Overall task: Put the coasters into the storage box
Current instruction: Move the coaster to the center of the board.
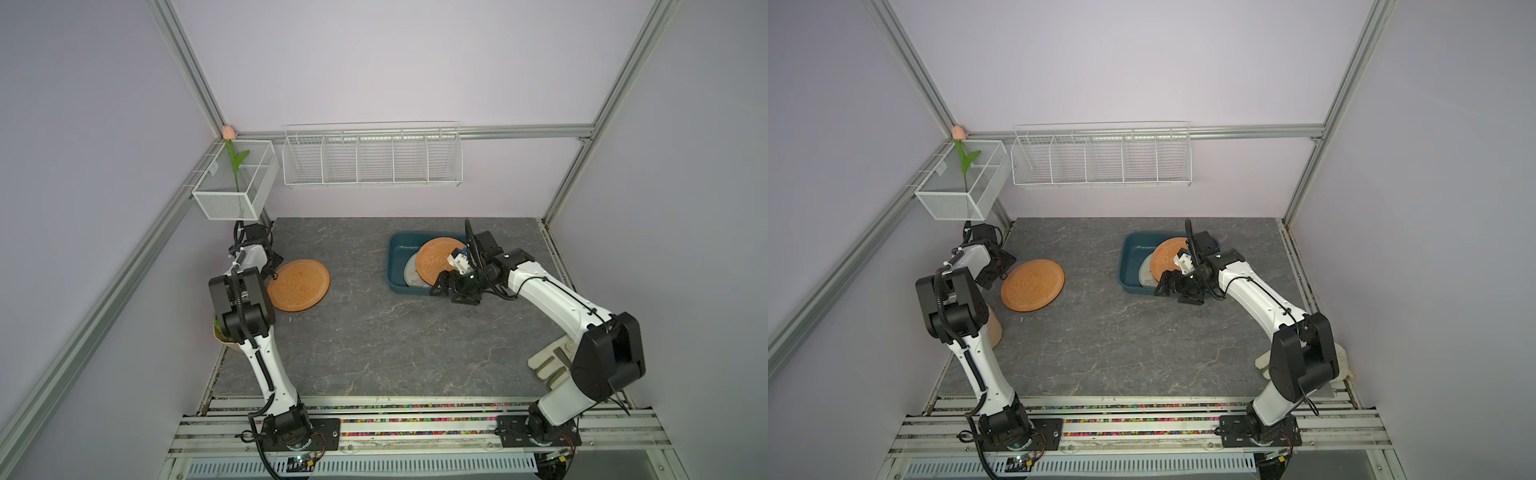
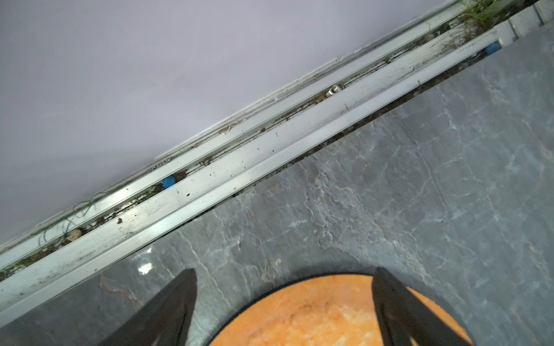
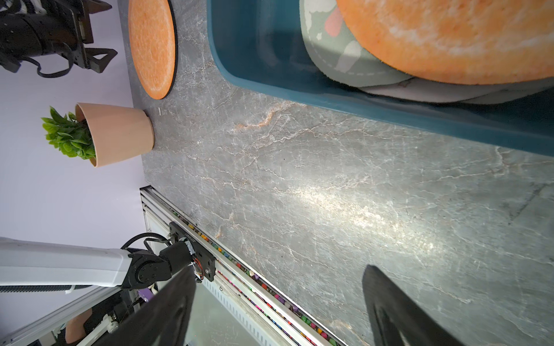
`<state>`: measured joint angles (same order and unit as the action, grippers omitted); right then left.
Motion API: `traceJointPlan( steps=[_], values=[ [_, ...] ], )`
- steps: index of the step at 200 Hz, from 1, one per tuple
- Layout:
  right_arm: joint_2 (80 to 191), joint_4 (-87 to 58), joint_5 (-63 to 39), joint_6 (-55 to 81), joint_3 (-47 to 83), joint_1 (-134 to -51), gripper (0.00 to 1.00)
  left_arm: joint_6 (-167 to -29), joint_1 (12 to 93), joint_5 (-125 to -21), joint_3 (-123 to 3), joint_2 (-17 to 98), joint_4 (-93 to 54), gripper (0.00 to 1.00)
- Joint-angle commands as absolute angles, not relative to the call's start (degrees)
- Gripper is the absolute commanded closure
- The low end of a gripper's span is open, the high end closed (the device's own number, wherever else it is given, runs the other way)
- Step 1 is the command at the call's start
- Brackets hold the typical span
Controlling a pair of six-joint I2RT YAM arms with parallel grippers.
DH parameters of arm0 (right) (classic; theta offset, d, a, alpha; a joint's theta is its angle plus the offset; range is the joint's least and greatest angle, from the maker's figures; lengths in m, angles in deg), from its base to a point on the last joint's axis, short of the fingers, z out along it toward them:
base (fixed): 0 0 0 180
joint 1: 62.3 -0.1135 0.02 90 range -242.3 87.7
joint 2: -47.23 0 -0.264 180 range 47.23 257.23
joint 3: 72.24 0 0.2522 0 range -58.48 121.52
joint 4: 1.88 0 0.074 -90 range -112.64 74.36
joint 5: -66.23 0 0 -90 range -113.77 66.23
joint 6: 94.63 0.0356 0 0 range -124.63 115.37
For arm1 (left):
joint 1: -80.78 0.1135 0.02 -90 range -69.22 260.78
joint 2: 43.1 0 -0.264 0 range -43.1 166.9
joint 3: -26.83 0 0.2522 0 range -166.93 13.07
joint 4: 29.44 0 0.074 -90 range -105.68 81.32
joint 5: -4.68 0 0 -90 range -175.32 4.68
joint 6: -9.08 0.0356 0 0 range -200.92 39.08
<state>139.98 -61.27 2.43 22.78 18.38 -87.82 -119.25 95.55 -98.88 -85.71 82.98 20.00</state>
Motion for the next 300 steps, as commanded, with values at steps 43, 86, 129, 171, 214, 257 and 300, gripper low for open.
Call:
traceJointPlan(
  steps=[43,86,129,171,214,257,300],
  values=[
    [141.1,-61.7,1.7,23.4,19.7,-88.6,0.11,-117.1,95.5,-92.7,-92.2,89.7,22.7,0.09],
    [140.9,-61.5,1.3,23.7,19.5,-88.9,0.11,-116.3,95.5,-89.2,-93.6,92.0,24.8,0.1],
    [140.1,-60.5,1.1,24.2,18.2,-88.9,0.11,-113.6,94.6,-85.3,-92.9,91.2,27.9,0.12],
    [139.3,-58.3,1.3,25.0,16.2,-88.9,0.11,-112.8,91.9,-81.8,-86.8,87.8,26.6,0.13],
    [138.4,-57.4,1.4,25.1,15.0,-88.9,0.11,-111.7,87.2,-79.0,-83.7,86.7,26.7,0.14],
    [136.9,-56.5,1.3,25.5,12.9,-88.9,0.11,-110.7,82.3,-76.9,-80.5,85.0,26.6,0.14],
    [135.6,-56.4,1.0,25.6,12.1,-88.9,0.11,-109.9,78.2,-73.9,-78.3,82.9,26.8,0.14]
  ],
)
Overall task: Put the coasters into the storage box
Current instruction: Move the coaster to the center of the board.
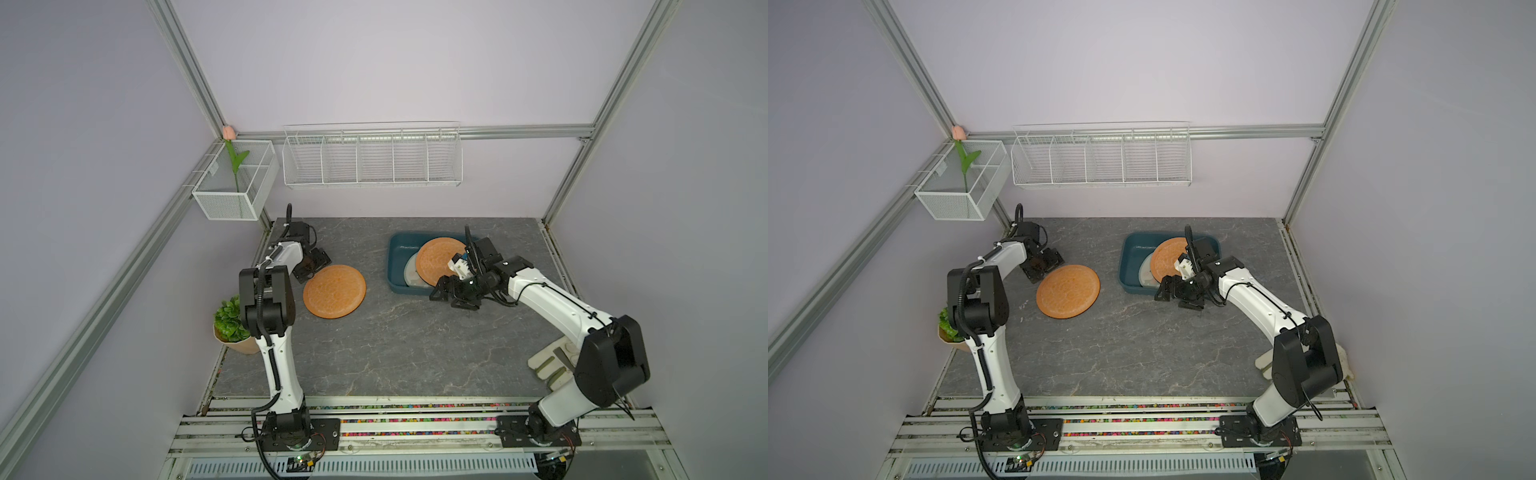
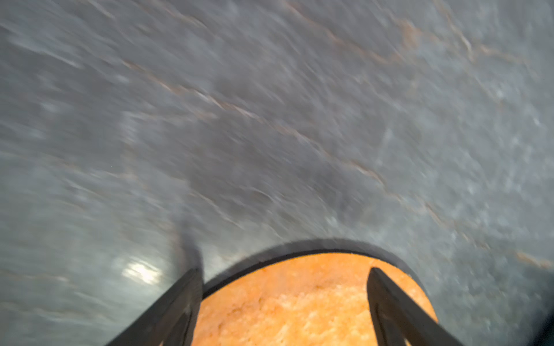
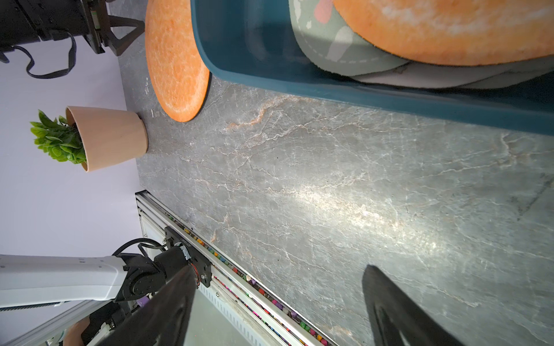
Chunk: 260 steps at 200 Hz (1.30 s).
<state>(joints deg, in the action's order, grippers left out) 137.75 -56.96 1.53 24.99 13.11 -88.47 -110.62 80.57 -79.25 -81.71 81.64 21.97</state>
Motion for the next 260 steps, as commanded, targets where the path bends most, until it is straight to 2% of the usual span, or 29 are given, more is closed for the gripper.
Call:
traceJointPlan(
  steps=[1,117,192,260],
  values=[
    [135.6,-56.5,1.0,25.6,12.0,-89.0,0.11,-109.9,78.1,-73.9,-78.2,82.8,26.9,0.15],
    [132.6,-56.5,0.0,26.3,10.1,-90.5,0.11,-96.4,65.7,-68.7,-86.1,87.0,39.4,0.15],
    [130.4,-56.0,-0.6,26.9,7.8,-91.0,0.11,-98.0,63.2,-64.9,-69.7,78.4,35.2,0.17],
    [132.7,-55.3,-0.7,26.7,8.4,-92.9,0.11,-101.2,60.5,-62.3,-58.8,69.7,34.1,0.18]
  ],
)
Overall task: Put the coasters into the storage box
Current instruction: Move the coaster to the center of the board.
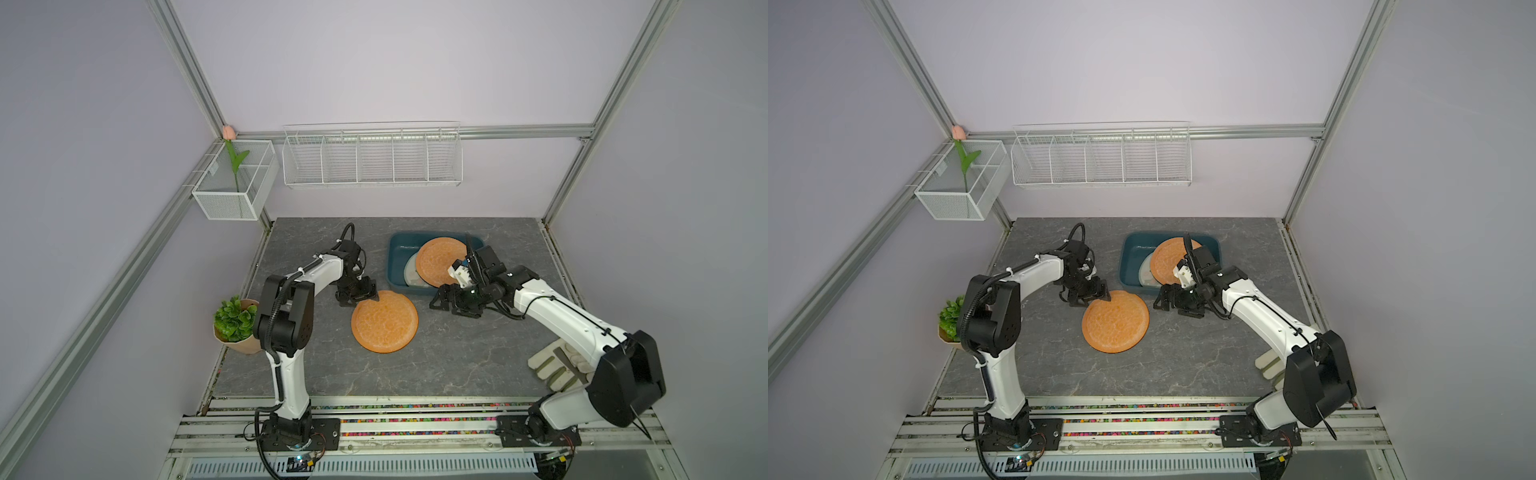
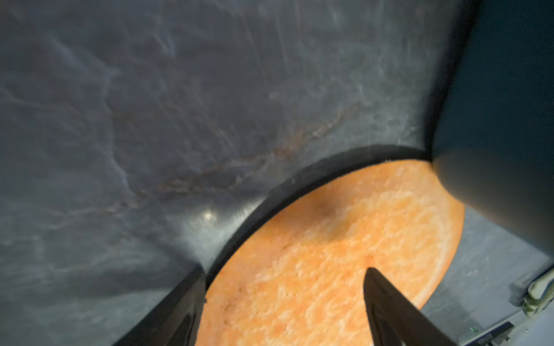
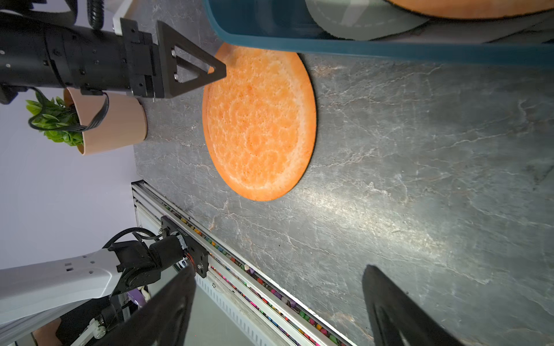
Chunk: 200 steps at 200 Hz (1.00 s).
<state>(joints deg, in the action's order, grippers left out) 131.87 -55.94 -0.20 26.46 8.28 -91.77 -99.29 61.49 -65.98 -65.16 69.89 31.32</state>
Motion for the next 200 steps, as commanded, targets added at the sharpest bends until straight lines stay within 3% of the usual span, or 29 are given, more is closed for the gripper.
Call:
traceJointPlan(
  steps=[1,88,200],
  values=[
    [132.7,-55.3,-0.7,26.7,8.4,-92.9,0.11,-101.2,60.5,-62.2,-58.6,69.5,34.1,0.18],
    [146.2,-55.6,-7.0,24.9,13.9,-97.9,0.11,-107.9,60.5,-67.0,-46.0,59.9,21.5,0.18],
    [157.2,-53.8,-9.6,26.0,17.0,-100.6,0.03,-108.0,60.2,-67.4,-43.2,61.0,20.2,0.25]
  ],
)
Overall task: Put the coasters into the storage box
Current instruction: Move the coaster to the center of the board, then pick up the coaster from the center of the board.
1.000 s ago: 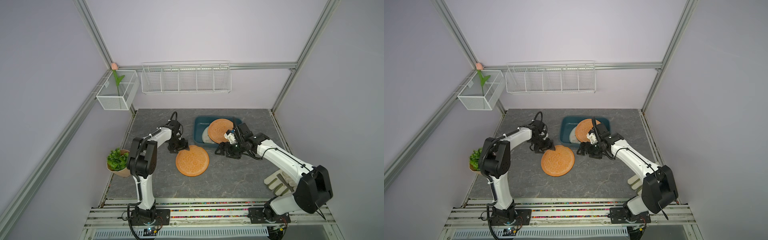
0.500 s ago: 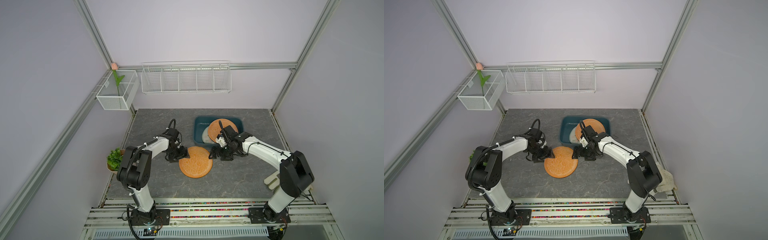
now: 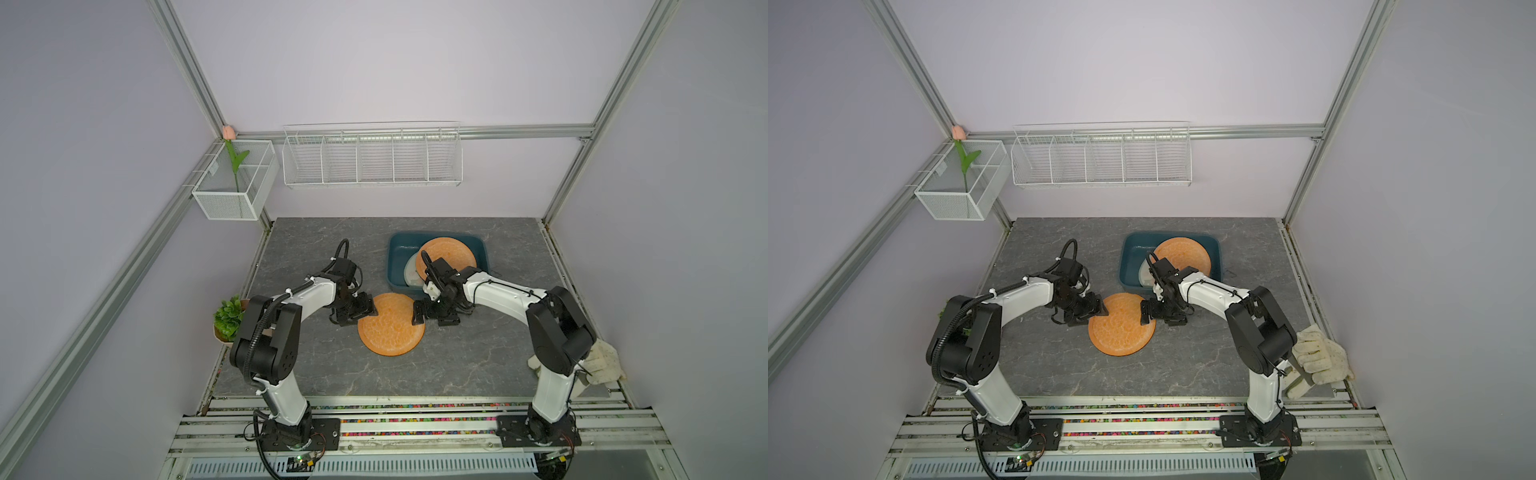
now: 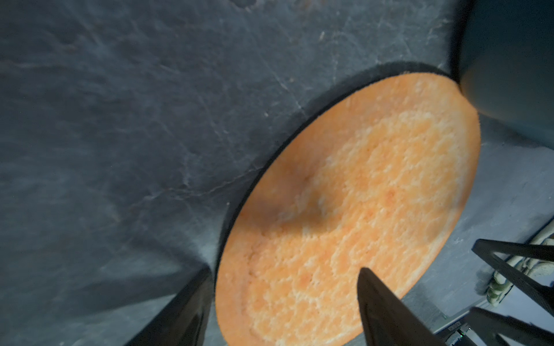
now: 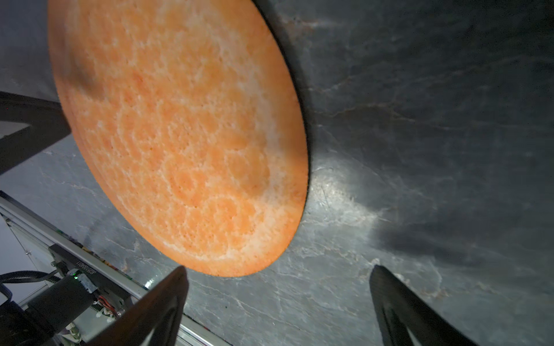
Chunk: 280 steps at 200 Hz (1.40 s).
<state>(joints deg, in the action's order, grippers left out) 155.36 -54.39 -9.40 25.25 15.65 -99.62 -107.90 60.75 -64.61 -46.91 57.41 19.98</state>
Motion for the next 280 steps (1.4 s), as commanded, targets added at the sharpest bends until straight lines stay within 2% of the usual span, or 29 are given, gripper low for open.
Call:
traceJointPlan(
  steps=[1,50,129,159,187,216,280],
  values=[
    [157.3,-53.7,-9.6,26.0,17.1,-100.6,0.03,-107.9,60.2,-67.4,-43.2,61.0,20.2,0.25],
    [160.2,-52.9,-8.3,26.9,19.0,-102.9,0.0,-108.2,58.8,-66.7,-41.4,61.1,19.8,0.27],
    [163.5,-52.6,-6.0,27.3,22.1,-105.5,0.13,-108.5,58.1,-65.3,-39.2,60.0,19.2,0.31],
    [163.3,-53.4,-6.4,27.2,22.1,-105.8,0.13,-108.8,58.1,-64.9,-38.7,59.9,18.6,0.32],
    [159.9,-58.1,-12.4,25.2,20.5,-104.2,0.09,-108.6,58.1,-66.2,-38.8,59.4,19.4,0.32],
    [159.0,-59.1,-12.2,23.5,18.5,-101.9,0.08,-108.6,58.1,-66.3,-38.7,59.5,19.3,0.32],
    [162.3,-56.5,-9.0,24.9,20.0,-102.7,0.09,-108.6,58.1,-66.2,-38.8,59.7,19.6,0.33]
  ],
)
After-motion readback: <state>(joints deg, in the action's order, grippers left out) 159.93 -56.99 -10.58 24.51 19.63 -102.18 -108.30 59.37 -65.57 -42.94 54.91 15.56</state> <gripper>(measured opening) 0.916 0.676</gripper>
